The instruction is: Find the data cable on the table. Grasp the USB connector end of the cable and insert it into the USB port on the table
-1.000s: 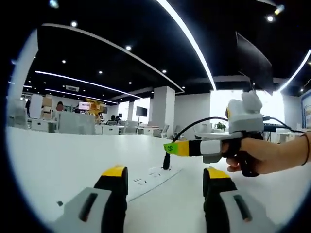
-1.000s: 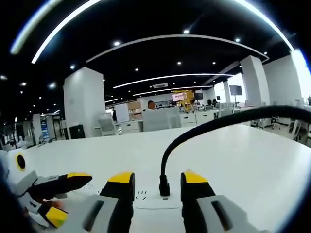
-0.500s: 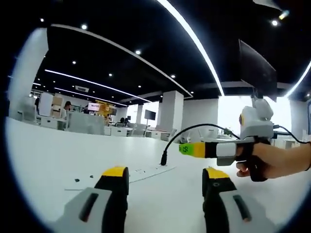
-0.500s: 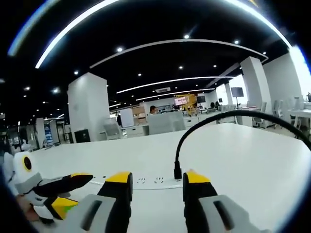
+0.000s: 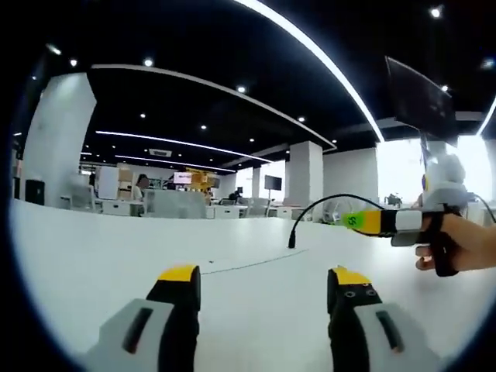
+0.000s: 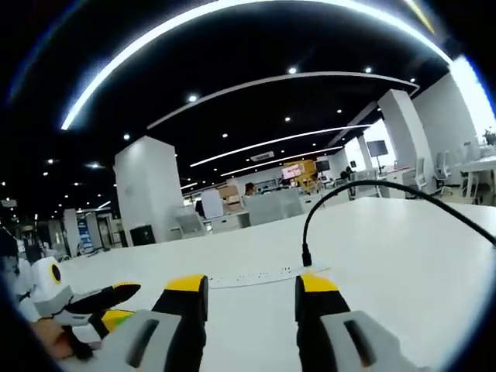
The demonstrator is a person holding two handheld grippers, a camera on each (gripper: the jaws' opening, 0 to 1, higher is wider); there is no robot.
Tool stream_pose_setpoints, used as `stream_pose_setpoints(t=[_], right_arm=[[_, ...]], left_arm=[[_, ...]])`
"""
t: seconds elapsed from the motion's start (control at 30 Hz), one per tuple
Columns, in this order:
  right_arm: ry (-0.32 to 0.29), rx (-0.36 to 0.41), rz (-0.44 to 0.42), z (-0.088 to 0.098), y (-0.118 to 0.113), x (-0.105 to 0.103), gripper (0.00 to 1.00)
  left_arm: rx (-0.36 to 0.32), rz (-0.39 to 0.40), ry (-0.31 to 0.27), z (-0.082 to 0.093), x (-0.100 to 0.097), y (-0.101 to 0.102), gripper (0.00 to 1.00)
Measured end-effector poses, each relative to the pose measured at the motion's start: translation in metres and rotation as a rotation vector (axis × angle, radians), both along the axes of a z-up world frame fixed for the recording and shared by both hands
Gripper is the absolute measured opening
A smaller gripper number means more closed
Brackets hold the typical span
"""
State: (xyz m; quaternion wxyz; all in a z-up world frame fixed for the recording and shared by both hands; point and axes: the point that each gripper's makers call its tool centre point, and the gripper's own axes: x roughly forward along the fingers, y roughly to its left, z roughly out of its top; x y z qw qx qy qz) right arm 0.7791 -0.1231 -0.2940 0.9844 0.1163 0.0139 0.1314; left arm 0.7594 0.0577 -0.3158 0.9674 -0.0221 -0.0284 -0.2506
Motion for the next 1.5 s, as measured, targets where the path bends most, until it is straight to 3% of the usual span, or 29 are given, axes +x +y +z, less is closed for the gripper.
stream_pose_setpoints(t=[0.13,0.47,0.67,0.97,1.1,1.17,1.33,1.5], right_arm=[[-0.041,0.027,0.012,0.014,0.012,-0.025,0.47],[-0.113,0.073,0.025,0.037,0.024,-0.073,0.46],[-0.13,0.077,0.004,0.037,0.02,-0.089,0.47],[-0.189,-0.005,-0.057,0.033,0.01,-0.1,0.49],[-0.178,0.013,-0.049,0.025,0.008,-0.101,0.51],[-0.129,0.068,-0.014,0.018,0.01,-0.1,0.54],[-0.141,0.068,-0.038,0.018,0.0,-0.1,0.54],[-0.129,0.055,-0.049,0.012,-0.006,-0.096,0.53]], left_arm=[[-0.023,0.034,-0.004,0.012,-0.025,0.025,0.68],[0.003,0.148,-0.041,0.028,-0.074,0.086,0.68],[0.005,0.232,-0.092,0.045,-0.093,0.124,0.69],[0.048,0.349,-0.15,0.056,-0.118,0.17,0.69],[0.042,0.389,-0.139,0.052,-0.12,0.184,0.69],[0.039,0.395,-0.13,0.051,-0.12,0.187,0.69],[0.071,0.421,-0.135,0.049,-0.119,0.194,0.68],[0.066,0.418,-0.058,0.032,-0.115,0.191,0.67]])
